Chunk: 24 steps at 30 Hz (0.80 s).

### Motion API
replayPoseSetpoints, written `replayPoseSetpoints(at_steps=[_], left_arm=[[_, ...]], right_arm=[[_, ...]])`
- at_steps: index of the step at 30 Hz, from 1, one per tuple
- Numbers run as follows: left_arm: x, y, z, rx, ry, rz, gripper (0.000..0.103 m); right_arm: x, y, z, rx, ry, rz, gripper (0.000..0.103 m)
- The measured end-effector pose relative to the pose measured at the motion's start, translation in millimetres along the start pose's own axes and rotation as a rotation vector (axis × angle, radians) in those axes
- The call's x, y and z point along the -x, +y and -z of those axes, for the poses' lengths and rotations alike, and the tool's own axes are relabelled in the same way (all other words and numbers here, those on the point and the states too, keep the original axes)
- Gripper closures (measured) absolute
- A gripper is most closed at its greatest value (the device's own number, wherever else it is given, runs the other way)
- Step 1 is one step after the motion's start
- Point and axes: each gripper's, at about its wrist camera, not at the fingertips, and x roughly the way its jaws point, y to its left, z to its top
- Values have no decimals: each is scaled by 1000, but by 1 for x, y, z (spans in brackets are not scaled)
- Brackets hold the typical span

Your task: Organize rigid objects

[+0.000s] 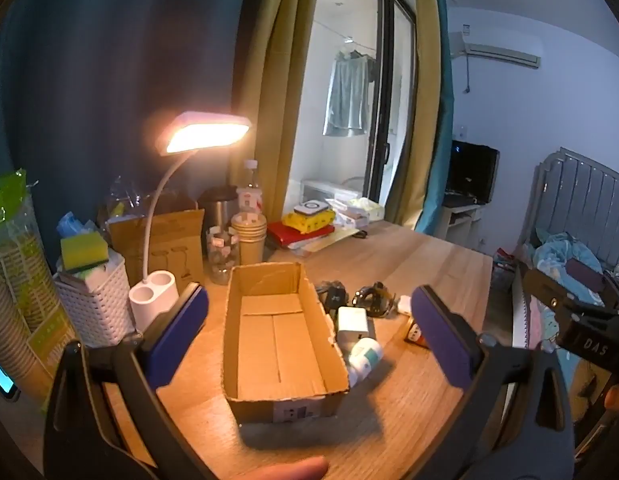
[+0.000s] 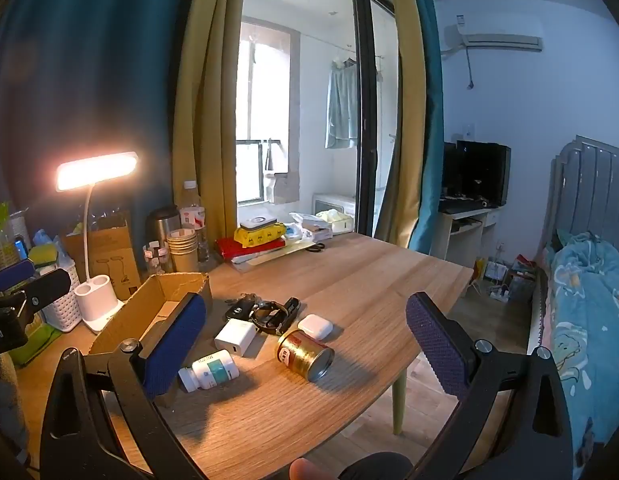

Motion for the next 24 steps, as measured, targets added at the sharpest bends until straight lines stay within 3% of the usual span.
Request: replayPoseSetpoints(at_steps=[24], left_arm=[[-2,8,-1,13,10,31,2]], right_arm=[[1,2,-1,-1,1,0,1]])
